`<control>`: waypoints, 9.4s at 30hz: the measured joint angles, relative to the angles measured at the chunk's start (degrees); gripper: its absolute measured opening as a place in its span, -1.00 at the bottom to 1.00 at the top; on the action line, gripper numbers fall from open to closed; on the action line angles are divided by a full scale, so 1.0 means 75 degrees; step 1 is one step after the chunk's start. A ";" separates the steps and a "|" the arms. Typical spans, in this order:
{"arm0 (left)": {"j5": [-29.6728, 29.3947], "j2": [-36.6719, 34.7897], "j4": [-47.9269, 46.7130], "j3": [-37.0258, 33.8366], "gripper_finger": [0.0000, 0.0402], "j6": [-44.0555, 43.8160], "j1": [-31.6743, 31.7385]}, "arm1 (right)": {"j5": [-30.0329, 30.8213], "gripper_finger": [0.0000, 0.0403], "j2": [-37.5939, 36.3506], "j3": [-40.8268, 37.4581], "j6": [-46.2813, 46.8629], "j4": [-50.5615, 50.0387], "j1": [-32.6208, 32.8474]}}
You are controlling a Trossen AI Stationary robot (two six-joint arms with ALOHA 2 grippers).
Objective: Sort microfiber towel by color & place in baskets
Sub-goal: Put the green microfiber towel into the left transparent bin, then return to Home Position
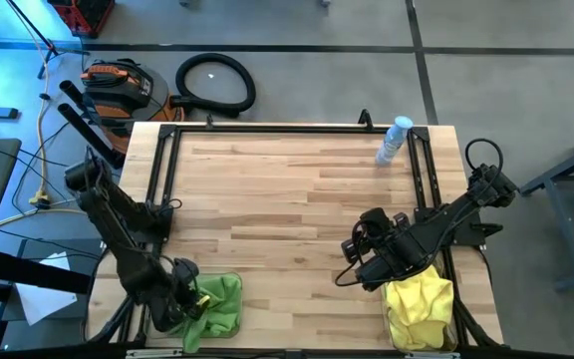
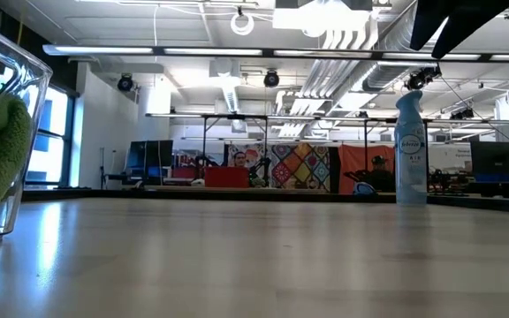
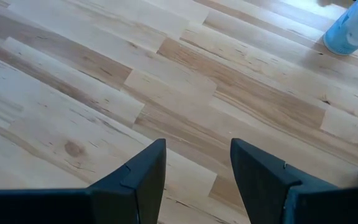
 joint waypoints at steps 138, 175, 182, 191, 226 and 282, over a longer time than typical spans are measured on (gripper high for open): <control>0.0930 -0.7797 0.6563 -0.6079 -1.00 1.5506 0.7441 | -0.0044 -0.12 0.0003 -0.0002 -0.0399 0.0898 -0.1376; 0.1214 -1.1133 0.6095 -0.7216 -1.00 1.5091 0.7655 | -0.0408 -0.12 0.0003 -0.0003 -0.0399 0.0823 -0.1955; 0.1373 -1.1215 0.6119 -0.7216 -1.00 1.5196 0.7653 | -0.0409 -0.12 0.0003 0.0000 -0.0399 0.0775 -0.1953; 0.1322 -1.1208 0.6115 -0.7215 -1.00 1.5323 0.7654 | -0.0409 -0.12 0.0003 -0.0001 -0.0402 0.0774 -0.1954; 0.1259 -1.0977 0.6107 -0.7207 -1.00 1.5113 0.7656 | -0.2668 -0.99 -0.0952 -0.4072 -0.8467 0.6780 -0.4298; 0.1262 -1.0977 0.6106 -0.7207 -1.00 1.5111 0.7656 | -0.4500 -1.00 -1.2004 -1.0689 -1.2969 1.1264 -0.4401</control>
